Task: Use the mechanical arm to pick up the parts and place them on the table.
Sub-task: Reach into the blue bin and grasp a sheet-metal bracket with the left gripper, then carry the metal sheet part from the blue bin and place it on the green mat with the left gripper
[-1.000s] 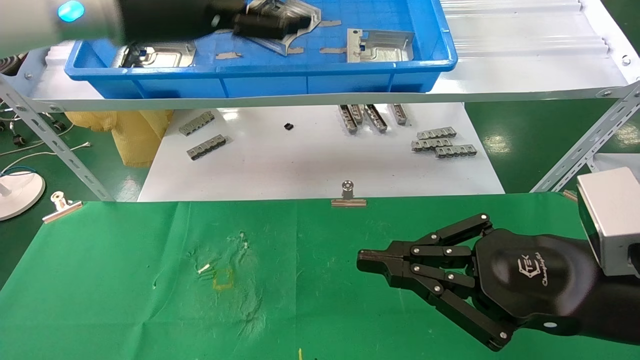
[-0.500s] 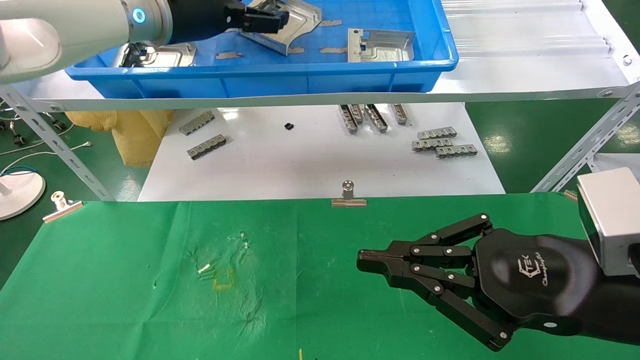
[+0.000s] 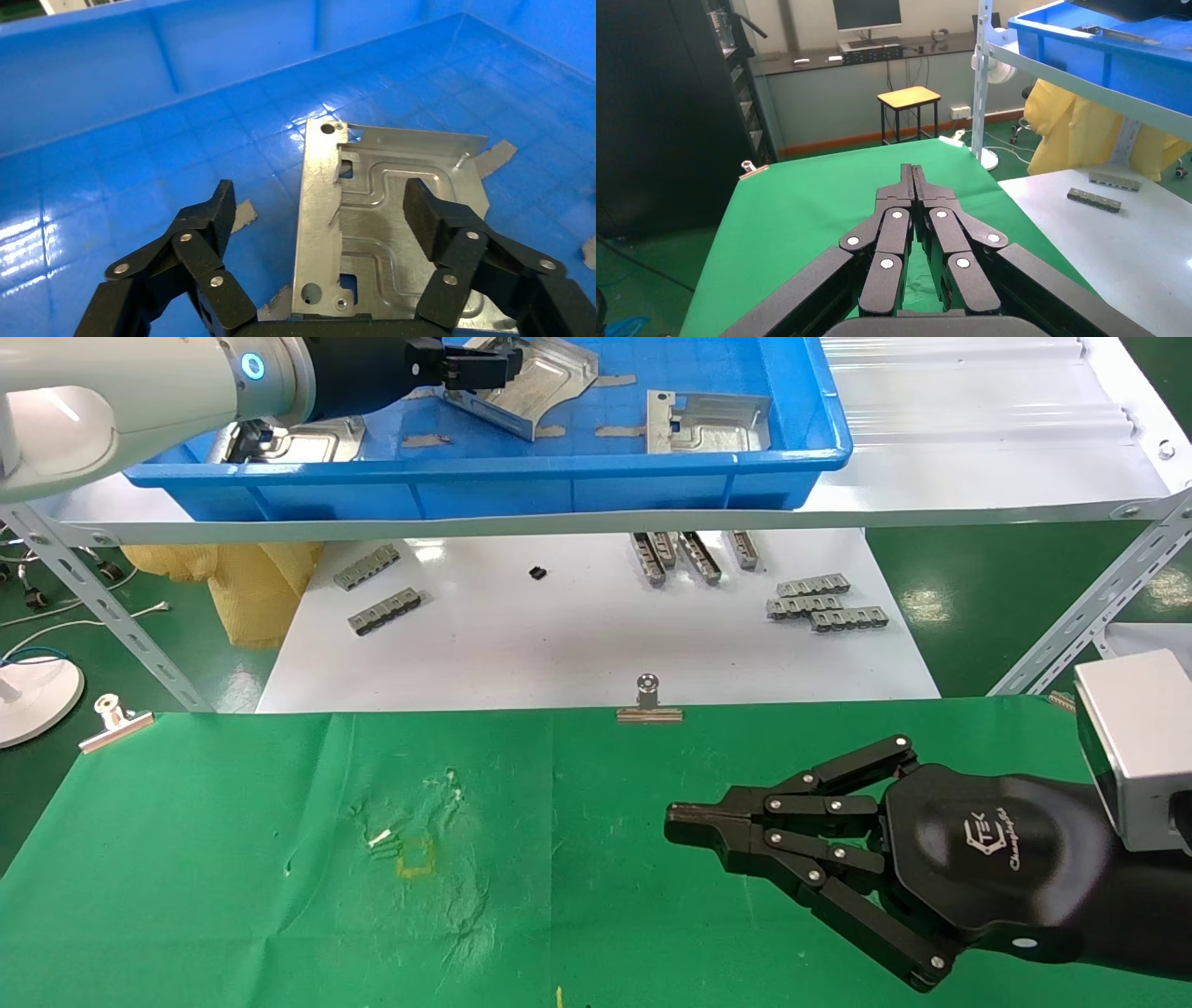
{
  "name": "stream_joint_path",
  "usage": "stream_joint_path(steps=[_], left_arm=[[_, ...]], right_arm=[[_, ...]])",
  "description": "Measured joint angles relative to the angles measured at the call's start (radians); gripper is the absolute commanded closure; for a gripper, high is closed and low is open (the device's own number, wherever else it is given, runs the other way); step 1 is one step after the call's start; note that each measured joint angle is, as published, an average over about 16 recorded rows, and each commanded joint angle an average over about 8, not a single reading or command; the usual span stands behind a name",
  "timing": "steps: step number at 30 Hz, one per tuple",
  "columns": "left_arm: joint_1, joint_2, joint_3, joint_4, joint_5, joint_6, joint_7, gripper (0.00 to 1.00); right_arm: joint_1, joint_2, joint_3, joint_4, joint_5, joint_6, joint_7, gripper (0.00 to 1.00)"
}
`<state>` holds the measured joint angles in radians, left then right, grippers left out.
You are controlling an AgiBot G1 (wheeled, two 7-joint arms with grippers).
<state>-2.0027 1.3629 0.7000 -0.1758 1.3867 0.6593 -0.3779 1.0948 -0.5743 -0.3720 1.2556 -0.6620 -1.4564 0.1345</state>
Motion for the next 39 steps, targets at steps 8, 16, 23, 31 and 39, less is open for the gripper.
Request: stream_joint_path(steps=[8, 16, 23, 31, 39], left_arm=[[0.004, 0.0, 0.033, -0.011, -0.019, -0.019, -0.042, 1.0], [0.006, 0.0, 0.075, -0.029, -0.027, -0.036, -0.055, 1.0], [0.001, -0.002, 0.104, -0.04, -0.043, -0.051, -0.057, 1.0], [-0.024, -0.008, 0.111, -0.04, -0.086, -0.058, -0.037, 1.0], [-0.061, -0.035, 0.087, -0.036, -0.148, 0.015, 0.045, 1.0]], right_arm=[[0.0, 0.0, 0.0, 0.0, 0.0, 0.0, 0.0, 1.0], [0.0, 0.0, 0.0, 0.0, 0.0, 0.0, 0.0, 1.0], [0.0, 0.0, 0.0, 0.0, 0.0, 0.0, 0.0, 0.29], [0.0, 0.0, 0.0, 0.0, 0.0, 0.0, 0.0, 0.0], [0.0, 0.0, 0.0, 0.0, 0.0, 0.0, 0.0, 0.0]])
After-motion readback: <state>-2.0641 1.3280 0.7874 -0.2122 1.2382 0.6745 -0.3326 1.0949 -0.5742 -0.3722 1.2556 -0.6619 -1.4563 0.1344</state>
